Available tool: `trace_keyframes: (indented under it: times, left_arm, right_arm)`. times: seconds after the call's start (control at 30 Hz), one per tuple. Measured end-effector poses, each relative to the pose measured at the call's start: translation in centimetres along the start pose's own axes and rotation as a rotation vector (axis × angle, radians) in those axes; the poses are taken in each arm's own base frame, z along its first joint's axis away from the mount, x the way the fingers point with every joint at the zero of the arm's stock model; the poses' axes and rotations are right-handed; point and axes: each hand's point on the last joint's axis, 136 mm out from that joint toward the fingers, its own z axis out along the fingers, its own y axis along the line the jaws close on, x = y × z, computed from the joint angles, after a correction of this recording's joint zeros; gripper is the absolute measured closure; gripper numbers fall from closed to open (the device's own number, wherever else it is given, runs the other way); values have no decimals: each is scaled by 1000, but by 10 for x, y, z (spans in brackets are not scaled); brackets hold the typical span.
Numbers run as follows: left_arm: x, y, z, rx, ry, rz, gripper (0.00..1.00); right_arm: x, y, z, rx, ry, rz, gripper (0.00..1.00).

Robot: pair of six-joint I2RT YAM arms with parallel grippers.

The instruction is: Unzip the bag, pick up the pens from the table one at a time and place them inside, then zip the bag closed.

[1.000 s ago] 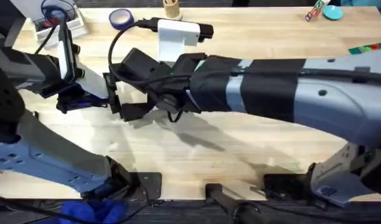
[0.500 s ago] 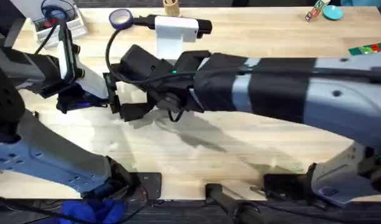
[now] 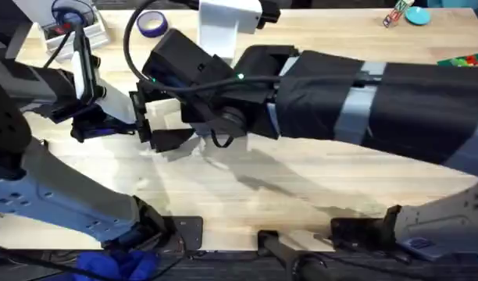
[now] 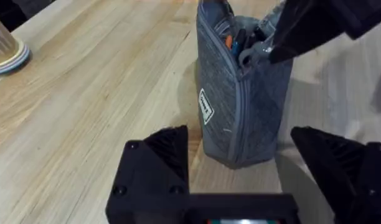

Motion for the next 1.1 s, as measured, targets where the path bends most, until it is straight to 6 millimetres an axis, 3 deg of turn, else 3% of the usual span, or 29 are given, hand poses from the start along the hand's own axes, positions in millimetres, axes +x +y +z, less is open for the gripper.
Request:
trace_keyframes:
  times: [0.37, 1.1]
  left_arm:
    - [0, 0, 0, 0, 0, 0, 7]
    - [0, 0, 0, 0, 0, -1, 6]
  right_arm:
    - [-11, 4, -15, -32, -26, -9, 969]
    - [-11, 5, -15, -36, -30, -34, 971]
